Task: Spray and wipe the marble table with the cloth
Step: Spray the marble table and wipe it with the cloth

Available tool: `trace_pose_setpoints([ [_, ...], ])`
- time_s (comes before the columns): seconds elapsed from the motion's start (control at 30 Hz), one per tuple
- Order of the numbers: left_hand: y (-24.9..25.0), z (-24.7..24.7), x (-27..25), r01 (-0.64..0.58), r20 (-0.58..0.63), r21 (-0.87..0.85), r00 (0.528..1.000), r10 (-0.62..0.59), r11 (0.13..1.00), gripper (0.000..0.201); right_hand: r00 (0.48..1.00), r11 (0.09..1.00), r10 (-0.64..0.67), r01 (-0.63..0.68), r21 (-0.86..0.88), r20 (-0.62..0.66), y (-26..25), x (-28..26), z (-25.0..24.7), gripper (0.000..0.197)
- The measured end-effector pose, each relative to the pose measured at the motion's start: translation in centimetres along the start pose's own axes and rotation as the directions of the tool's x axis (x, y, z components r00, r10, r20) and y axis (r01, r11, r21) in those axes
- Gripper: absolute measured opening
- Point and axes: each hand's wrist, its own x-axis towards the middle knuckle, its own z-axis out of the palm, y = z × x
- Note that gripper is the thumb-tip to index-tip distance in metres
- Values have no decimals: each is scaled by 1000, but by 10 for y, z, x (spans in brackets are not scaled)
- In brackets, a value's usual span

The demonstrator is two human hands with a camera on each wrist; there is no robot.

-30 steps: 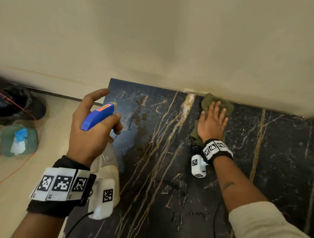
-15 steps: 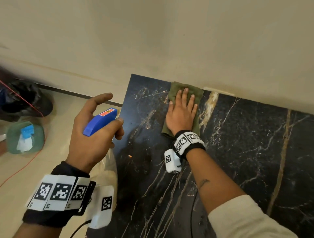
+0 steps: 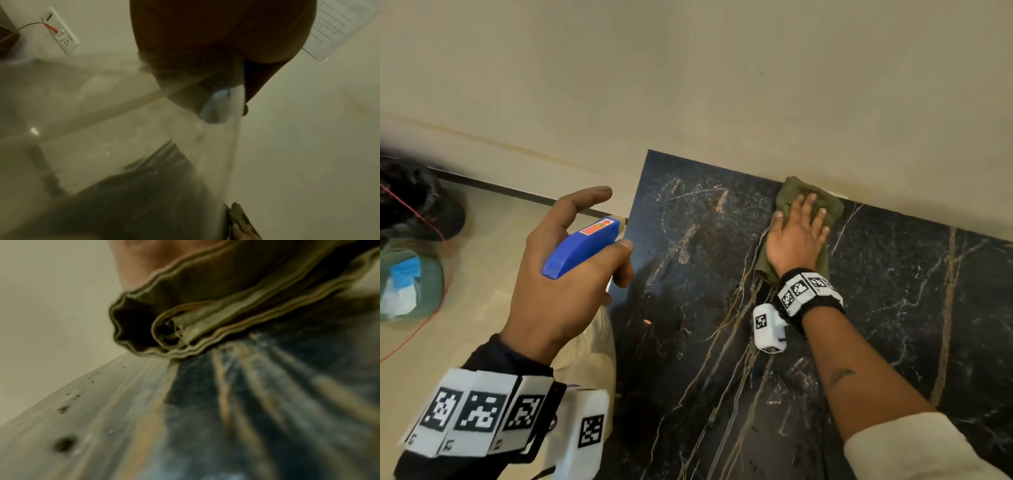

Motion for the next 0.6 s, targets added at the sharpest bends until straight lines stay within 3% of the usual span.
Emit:
trace_pose_setpoints([
  [0.17,9,-7,-4,-11,29,29,1000,10,1000,51,982,983,-183,184,-9,47,-67,-17,19,61],
  [0.27,16,-14,-4,-9,25,38,1000,8,999,53,970,973,-231,233,-10,75,-79,-18,22,62],
  [0.4,19,-28,-2,-2,5,59,1000,2,998,52,955,958,-281,285,-28,97,-48,-12,9,62],
  [0.6,15,-54,4,-19,17,117,1000,17,993,53,982,987,-160,161,-4,102,8,-4,-10,60],
])
